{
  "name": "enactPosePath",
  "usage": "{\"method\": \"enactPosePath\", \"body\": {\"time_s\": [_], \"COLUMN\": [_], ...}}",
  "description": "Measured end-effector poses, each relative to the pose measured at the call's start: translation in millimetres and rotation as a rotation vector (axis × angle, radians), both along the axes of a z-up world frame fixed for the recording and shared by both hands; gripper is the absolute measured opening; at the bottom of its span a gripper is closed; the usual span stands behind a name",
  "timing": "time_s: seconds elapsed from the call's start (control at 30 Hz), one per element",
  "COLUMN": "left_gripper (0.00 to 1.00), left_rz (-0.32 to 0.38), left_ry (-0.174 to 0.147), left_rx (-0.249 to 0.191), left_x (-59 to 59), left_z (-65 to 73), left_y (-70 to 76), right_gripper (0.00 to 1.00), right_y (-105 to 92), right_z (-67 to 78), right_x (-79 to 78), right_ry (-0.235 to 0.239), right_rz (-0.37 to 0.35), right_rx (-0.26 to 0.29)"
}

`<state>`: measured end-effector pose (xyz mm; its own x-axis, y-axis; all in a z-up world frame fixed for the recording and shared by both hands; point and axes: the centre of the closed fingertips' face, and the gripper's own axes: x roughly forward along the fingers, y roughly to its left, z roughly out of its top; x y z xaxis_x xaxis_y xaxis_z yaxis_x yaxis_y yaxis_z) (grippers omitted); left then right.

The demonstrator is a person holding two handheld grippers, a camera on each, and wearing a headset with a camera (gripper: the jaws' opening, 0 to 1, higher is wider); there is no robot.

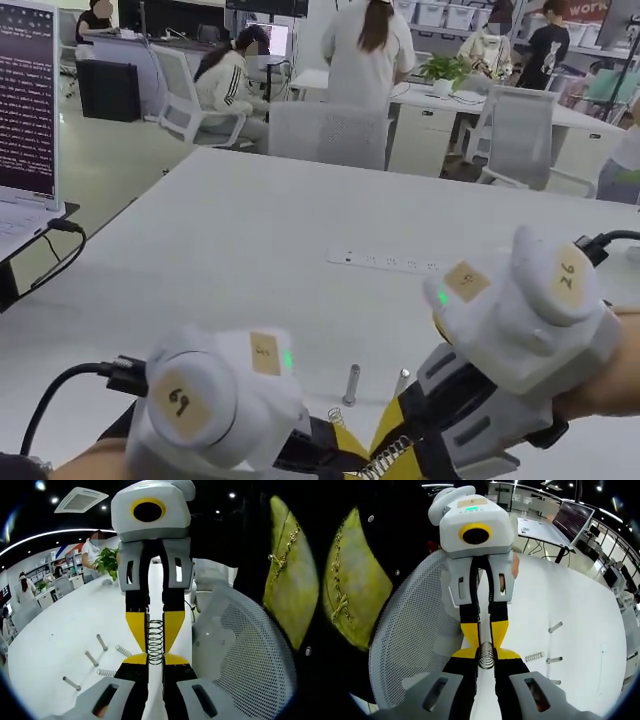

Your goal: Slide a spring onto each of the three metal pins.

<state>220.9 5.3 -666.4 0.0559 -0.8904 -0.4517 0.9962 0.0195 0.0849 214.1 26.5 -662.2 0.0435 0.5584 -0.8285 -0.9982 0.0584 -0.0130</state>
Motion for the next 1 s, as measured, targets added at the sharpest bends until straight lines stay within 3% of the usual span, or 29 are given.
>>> {"method": "enactPosePath", "body": {"time_s": [1.0], "left_gripper": [0.03], "left_rz": [0.022], "left_ry": [0.028], "left_rx": [-0.007], "left_x": [0.1], "left_z": [-1.7], "left_y": [-2.3], "right_gripper": [0.08], "right_y": [-3.5], "right_z": [0.7], "right_x": [-0.6], "right_ry": [0.015], "right_rz": [0.033], "right_rx": [-0.070]}}
